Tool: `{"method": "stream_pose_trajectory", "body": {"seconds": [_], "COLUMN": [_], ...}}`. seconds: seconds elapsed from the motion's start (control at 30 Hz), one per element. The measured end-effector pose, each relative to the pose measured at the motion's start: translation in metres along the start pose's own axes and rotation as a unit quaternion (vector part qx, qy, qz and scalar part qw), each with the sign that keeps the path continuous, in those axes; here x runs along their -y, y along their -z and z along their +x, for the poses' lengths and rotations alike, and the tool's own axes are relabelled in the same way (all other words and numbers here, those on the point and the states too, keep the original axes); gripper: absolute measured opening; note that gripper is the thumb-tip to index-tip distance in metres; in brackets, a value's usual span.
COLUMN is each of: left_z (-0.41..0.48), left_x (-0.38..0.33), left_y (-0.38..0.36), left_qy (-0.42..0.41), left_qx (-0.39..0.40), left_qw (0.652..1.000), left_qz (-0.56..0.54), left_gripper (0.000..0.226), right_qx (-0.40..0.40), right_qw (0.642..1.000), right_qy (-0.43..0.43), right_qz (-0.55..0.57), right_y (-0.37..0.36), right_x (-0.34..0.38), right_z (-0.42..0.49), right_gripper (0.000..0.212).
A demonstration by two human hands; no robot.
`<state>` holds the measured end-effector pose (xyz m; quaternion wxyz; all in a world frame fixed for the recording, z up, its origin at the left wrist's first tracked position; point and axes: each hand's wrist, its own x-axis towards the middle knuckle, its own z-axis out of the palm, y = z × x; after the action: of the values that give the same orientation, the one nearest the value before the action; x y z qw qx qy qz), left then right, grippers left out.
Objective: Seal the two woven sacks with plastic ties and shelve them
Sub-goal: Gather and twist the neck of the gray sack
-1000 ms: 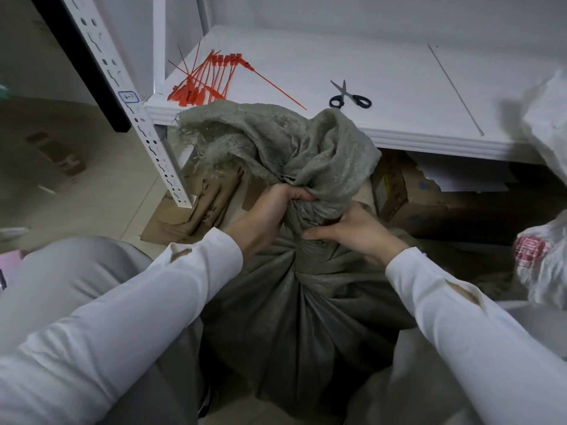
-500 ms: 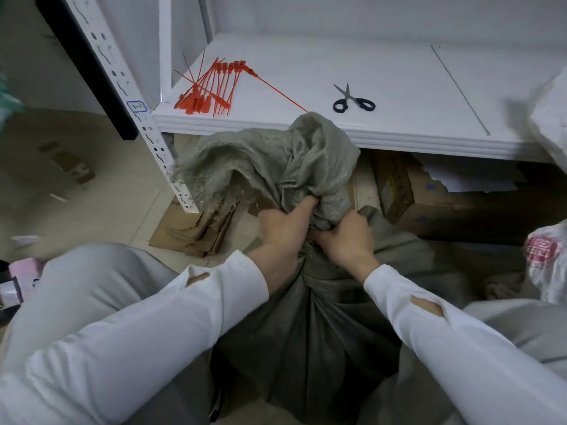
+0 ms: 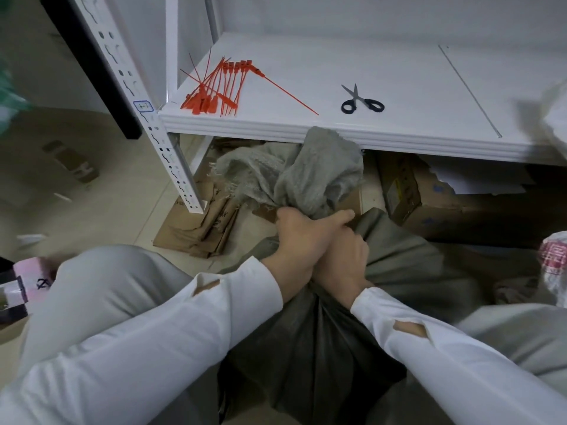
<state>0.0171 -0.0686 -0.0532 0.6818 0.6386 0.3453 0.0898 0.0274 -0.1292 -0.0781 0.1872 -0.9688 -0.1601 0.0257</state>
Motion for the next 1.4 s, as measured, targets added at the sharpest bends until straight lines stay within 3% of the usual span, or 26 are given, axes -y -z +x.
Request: {"method": "stream_pose_trajectory", "body": {"seconds": [0.1,0.23,0.33,0.47,0.53,0.63,0.77,0.9,1.03,1.1,1.17,1.2,1.23,1.27,1.33,1.4], "left_z": [0.009,0.018,0.024,0.033,0.034,0.032,0.032,0.031,0.029,0.029,0.029,0.029,0.029,0.029,0.031,0.032], "left_x": [-0.001,0.002,0.000,-0.006,-0.010,-0.016,-0.014,-0.017,-0.022,-0.023,-0.023,-0.023,-0.024,-0.025,-0.026,-0.025], "left_y": [0.004,0.011,0.018,0.027,0.032,0.035,0.034,0.032,0.027,0.025,0.024,0.024,0.023,0.022,0.019,0.017], "left_qy": [0.034,0.058,0.086,0.159,0.181,0.200,0.196,0.179,0.135,0.093,0.039,0.011,-0.016,-0.038,-0.065,-0.090], "left_qx": [-0.021,-0.034,-0.056,-0.041,-0.013,-0.009,-0.002,0.001,0.066,0.103,0.132,0.147,0.163,0.173,0.181,0.199], "left_qw": [0.998,0.994,0.990,0.973,0.966,0.961,0.965,0.972,0.986,0.990,0.988,0.983,0.975,0.967,0.948,0.927], "left_qz": [-0.045,-0.082,-0.093,-0.164,-0.182,-0.188,-0.176,-0.149,-0.070,-0.004,0.075,0.113,0.148,0.183,0.253,0.304], "left_gripper": [0.105,0.031,0.020,0.027,0.026,0.014,0.030,0.020,0.027,0.029,0.029,0.026,0.023,0.023,0.024,0.027], "right_qx": [0.003,-0.014,-0.017,0.040,0.102,0.178,0.220,0.158,0.094,0.096,0.070,0.013,-0.061,-0.122,-0.180,-0.118], "right_qw": [0.999,0.996,0.995,0.990,0.968,0.930,0.888,0.832,0.791,0.807,0.902,0.947,0.970,0.980,0.976,0.957], "right_qy": [0.030,0.078,0.095,0.048,0.021,-0.009,-0.027,-0.046,-0.036,-0.053,-0.068,-0.056,-0.025,0.018,0.119,0.251], "right_qz": [-0.032,-0.031,-0.020,0.126,0.227,0.323,0.402,0.529,0.604,0.580,0.421,0.315,0.233,0.158,0.007,-0.083], "right_y": [-0.003,-0.011,-0.016,-0.005,0.008,0.026,0.042,0.058,0.074,0.078,0.082,0.084,0.087,0.092,0.102,0.110], "right_x": [0.002,-0.003,-0.009,-0.021,-0.030,-0.044,-0.053,-0.055,-0.055,-0.055,-0.055,-0.057,-0.060,-0.063,-0.066,-0.064], "right_z": [-0.003,-0.002,0.001,0.016,0.030,0.045,0.050,0.055,0.058,0.057,0.055,0.056,0.057,0.056,0.051,0.043], "right_gripper": [0.021,0.035,0.046,0.041,0.037,0.050,0.061,0.087,0.081,0.088,0.089,0.099,0.118,0.134,0.144,0.139]}}
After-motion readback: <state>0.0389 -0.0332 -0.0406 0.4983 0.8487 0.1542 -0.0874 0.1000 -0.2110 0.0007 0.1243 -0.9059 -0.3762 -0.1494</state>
